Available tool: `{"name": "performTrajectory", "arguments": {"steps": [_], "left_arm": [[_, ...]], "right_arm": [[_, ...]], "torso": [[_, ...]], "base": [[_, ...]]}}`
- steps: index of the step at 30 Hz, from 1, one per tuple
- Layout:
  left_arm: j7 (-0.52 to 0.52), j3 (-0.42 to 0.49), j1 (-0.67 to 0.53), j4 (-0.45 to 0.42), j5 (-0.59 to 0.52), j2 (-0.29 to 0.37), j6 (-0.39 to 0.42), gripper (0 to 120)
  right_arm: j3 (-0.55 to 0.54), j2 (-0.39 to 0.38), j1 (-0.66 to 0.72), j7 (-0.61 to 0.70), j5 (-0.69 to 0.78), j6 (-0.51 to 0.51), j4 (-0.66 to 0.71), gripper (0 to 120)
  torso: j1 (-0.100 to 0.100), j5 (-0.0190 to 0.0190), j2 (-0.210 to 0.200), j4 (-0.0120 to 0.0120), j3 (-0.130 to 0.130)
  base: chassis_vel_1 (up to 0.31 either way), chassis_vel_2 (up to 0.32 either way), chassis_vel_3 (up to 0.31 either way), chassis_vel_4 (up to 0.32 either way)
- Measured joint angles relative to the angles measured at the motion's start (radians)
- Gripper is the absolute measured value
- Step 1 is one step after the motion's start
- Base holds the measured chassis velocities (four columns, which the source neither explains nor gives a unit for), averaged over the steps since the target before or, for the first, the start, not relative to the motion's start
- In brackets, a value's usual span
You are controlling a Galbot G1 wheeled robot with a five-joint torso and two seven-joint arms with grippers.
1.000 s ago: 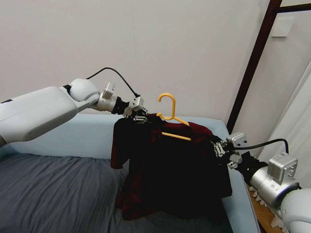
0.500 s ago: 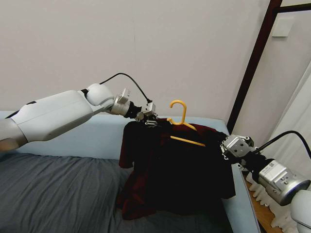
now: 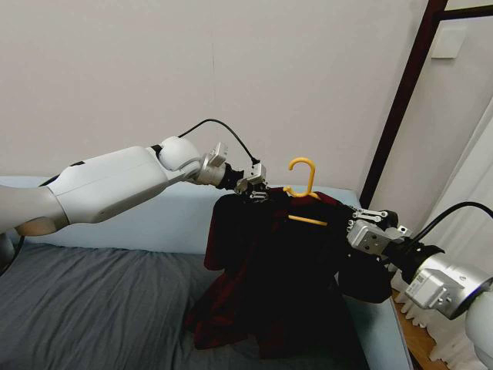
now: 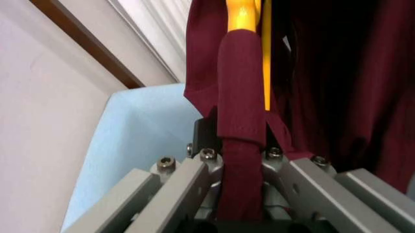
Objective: Pick up the clothes from the sofa and hang them on the clothes hanger.
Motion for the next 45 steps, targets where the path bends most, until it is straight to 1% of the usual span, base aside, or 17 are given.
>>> {"name": "performTrajectory", "arguments": {"steps": [8,19,20,22,23,24,27,28,29,33,34,36,39,40,41,43,45], "left_arm": [[-0.015,-0.001,-0.009,-0.015,-0.043,-0.004,0.010,1],[0.006,0.004,-0.052,-0.023,-0.062,0.030,-0.004,1],[0.006,0.005,-0.054,-0.024,-0.063,0.033,-0.005,1],[0.006,0.018,-0.066,-0.034,-0.065,0.049,-0.013,1],[0.006,0.018,-0.066,-0.034,-0.065,0.049,-0.013,1],[0.005,0.022,-0.068,-0.037,-0.065,0.054,-0.015,1],[0.004,0.032,-0.078,-0.045,-0.065,0.066,-0.022,1],[0.005,0.035,-0.084,-0.048,-0.065,0.070,-0.026,1],[0.005,0.035,-0.084,-0.048,-0.065,0.070,-0.026,1],[0.011,0.034,-0.102,-0.051,-0.044,0.080,-0.052,1],[0.011,0.034,-0.102,-0.051,-0.044,0.080,-0.052,1],[0.019,0.032,-0.109,-0.053,-0.016,0.099,-0.070,1],[0.021,0.035,-0.109,-0.056,0.026,0.135,-0.092,1],[0.021,0.035,-0.109,-0.056,0.026,0.135,-0.092,1],[0.021,0.035,-0.106,-0.056,0.035,0.142,-0.097,1],[0.017,0.018,-0.088,-0.057,0.045,0.152,-0.104,1],[0.008,0.004,-0.075,-0.063,0.048,0.156,-0.106,1]], "right_arm": [[-0.018,0.024,-0.012,-0.023,-0.055,0.025,-0.024,0],[-0.051,0.078,-0.043,-0.033,-0.050,0.024,-0.020,0],[-0.053,0.082,-0.046,-0.034,-0.040,0.023,-0.018,4],[-0.064,0.098,-0.056,-0.037,0.024,0.022,-0.007,15],[-0.064,0.098,-0.056,-0.037,0.024,0.022,-0.007,15],[-0.068,0.105,-0.060,-0.035,0.059,0.018,-0.002,20],[-0.075,0.127,-0.069,-0.003,0.190,-0.010,0.010,30],[-0.075,0.134,-0.072,0.018,0.250,-0.020,0.015,36],[-0.075,0.134,-0.072,0.018,0.250,-0.020,0.015,36],[-0.050,0.152,-0.070,0.076,0.460,-0.027,0.034,54],[-0.050,0.152,-0.070,0.076,0.460,-0.027,0.034,54],[-0.025,0.161,-0.060,0.100,0.567,-0.035,0.034,63],[0.011,0.159,-0.044,0.105,0.635,-0.082,0.035,77],[0.011,0.159,-0.044,0.105,0.635,-0.082,0.035,77],[0.029,0.157,-0.042,0.111,0.660,-0.084,0.035,79],[0.089,0.152,-0.036,0.122,0.718,-0.070,0.036,90],[0.121,0.145,-0.035,0.126,0.753,-0.048,0.037,95]], "torso": [[0.000,0.0001,0.000,0.0000,0.000],[0.000,0.0000,0.000,0.0000,0.000],[0.000,-0.0001,0.000,0.0000,0.000],[0.000,-0.0002,0.000,0.0002,0.000],[0.000,-0.0002,0.000,0.0002,0.000],[0.000,-0.0003,0.000,0.0002,0.000],[0.000,-0.0002,0.000,0.0001,0.000],[0.000,-0.0001,0.000,0.0001,0.000],[0.000,-0.0001,0.000,0.0001,0.000],[0.000,-0.0001,0.000,-0.0002,0.000],[0.000,-0.0001,0.000,-0.0002,0.000],[0.000,0.0002,0.000,-0.0004,0.000],[0.000,-0.0004,0.000,0.0006,0.000],[0.000,-0.0004,0.000,0.0006,0.000],[0.000,-0.0004,0.000,0.0008,0.000],[0.000,-0.0005,0.000,0.0005,0.000],[0.000,-0.0004,0.000,0.0000,0.000]], "base": [[0.000,0.000,0.000,0.000],[0.000,0.000,0.000,0.000],[0.000,0.000,0.000,0.000],[0.000,0.000,0.000,0.000],[0.000,0.000,0.000,0.000],[0.000,0.000,0.000,0.000],[0.000,0.000,0.000,0.000],[0.000,0.000,0.000,0.000],[0.000,0.000,0.000,0.000],[0.000,0.000,0.000,0.000],[0.000,0.000,0.000,0.000],[0.000,0.000,0.000,0.000],[0.000,0.000,0.000,0.000],[0.000,0.000,0.000,0.000],[0.000,0.000,0.000,0.000],[0.000,0.000,0.000,0.000],[0.000,0.000,0.000,0.000]]}}
